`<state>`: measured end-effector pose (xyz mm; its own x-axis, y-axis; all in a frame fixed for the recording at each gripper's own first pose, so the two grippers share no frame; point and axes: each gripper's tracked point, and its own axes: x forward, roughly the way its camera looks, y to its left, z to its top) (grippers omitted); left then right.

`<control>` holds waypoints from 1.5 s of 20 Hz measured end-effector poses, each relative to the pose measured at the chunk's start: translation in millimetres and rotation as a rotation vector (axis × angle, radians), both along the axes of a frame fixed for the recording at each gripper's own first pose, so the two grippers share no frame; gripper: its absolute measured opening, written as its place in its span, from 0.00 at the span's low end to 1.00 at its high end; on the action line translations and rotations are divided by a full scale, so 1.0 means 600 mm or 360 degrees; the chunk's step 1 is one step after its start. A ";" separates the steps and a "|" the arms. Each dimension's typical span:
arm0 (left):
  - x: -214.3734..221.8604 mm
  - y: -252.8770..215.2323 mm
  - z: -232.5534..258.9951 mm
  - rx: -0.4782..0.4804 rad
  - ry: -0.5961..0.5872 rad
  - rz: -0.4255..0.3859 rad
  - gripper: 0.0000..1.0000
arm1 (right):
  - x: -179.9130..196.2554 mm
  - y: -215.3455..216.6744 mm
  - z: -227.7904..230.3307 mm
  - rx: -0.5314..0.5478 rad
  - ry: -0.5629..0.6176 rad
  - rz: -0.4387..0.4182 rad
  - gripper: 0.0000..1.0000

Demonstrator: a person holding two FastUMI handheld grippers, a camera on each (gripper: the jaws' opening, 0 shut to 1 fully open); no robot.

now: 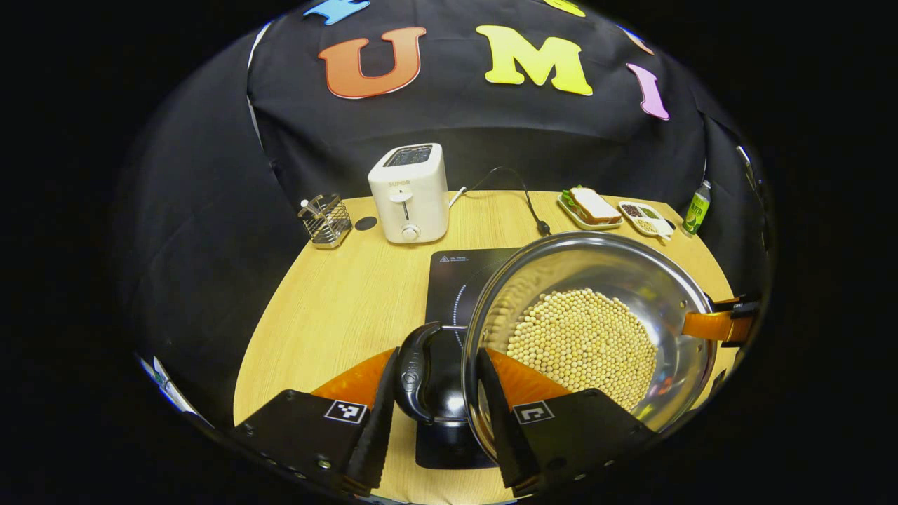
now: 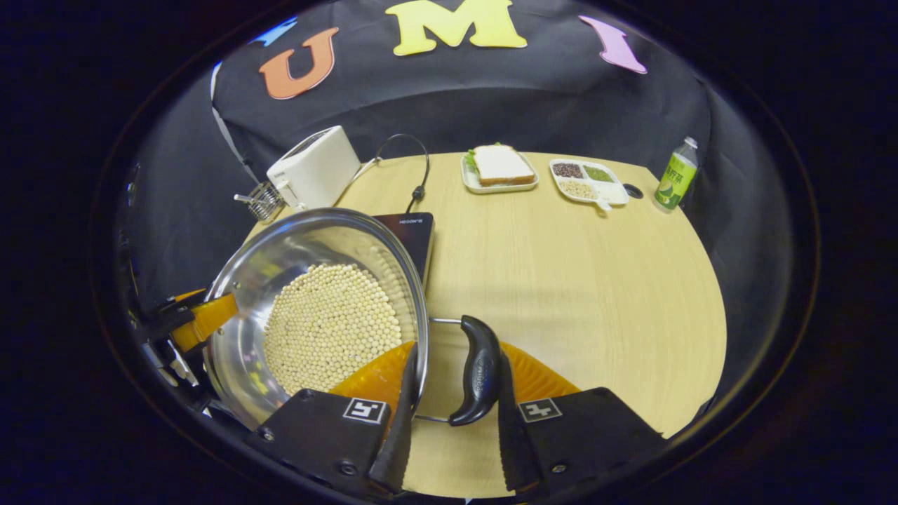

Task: First push the handle of the pot to place it horizontally, then grasp the pot with both hands and set it on the induction cooktop.

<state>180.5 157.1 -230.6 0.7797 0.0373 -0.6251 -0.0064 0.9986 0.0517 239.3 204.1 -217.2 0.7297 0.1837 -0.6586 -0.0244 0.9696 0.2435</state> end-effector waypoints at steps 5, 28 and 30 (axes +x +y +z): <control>0.042 0.029 -0.014 -0.0011 0.0001 -0.0020 0.60 | 0.038 0.027 0.005 -0.0021 0.0030 -0.0017 0.53; 0.090 0.040 -0.040 0.0022 -0.0103 -0.0031 0.61 | 0.097 0.039 0.004 -0.0040 -0.0089 -0.0034 0.55; 0.092 0.040 -0.040 0.0030 -0.0100 -0.0047 0.61 | 0.098 0.038 0.005 -0.0046 -0.0112 -0.0045 0.56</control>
<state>235.6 181.3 -254.5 0.8183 0.0249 -0.5742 0.0192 0.9973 0.0706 297.8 227.0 -214.2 0.7791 0.1439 -0.6101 -0.0131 0.9768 0.2137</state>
